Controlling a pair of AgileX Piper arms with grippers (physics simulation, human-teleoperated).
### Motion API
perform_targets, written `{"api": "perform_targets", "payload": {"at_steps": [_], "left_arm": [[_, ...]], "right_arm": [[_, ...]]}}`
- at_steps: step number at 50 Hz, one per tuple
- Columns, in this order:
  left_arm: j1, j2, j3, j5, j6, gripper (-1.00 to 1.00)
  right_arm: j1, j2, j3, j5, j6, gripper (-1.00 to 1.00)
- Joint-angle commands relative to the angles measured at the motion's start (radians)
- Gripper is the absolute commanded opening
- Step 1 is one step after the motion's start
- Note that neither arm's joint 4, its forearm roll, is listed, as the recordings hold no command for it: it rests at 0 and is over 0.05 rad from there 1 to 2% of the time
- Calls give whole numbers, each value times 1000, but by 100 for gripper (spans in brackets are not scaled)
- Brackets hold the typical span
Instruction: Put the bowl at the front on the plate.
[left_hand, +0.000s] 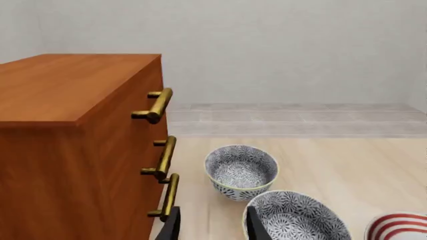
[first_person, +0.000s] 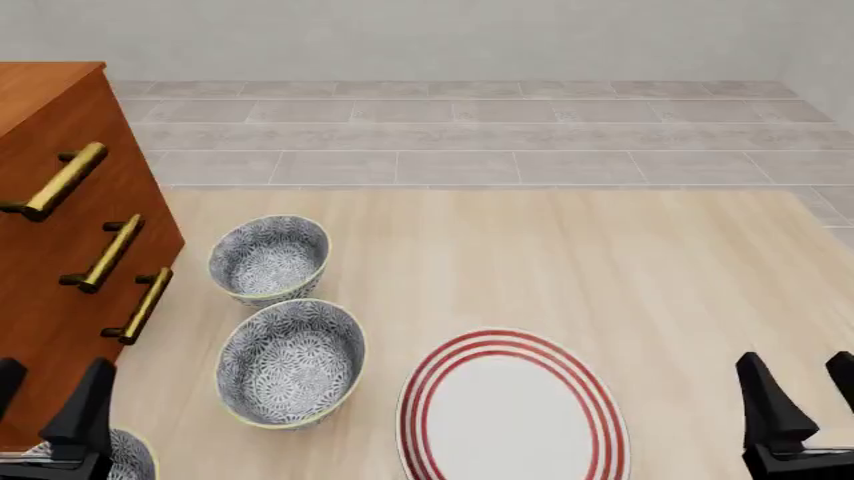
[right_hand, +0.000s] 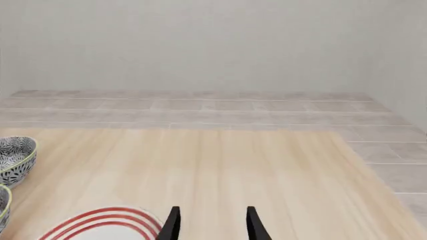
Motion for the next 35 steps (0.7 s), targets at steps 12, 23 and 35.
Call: {"api": "perform_targets", "payload": {"at_steps": [12, 23, 35], "left_arm": [[-17, 0, -28, 15, -2, 100], [-6, 1, -140, 165, 39, 100], [-32, 130, -345, 292, 91, 100]], "right_arm": [[1, -55, 51, -51, -2, 100], [4, -55, 52, -51, -9, 100], [7, -55, 54, -47, -12, 100]]}}
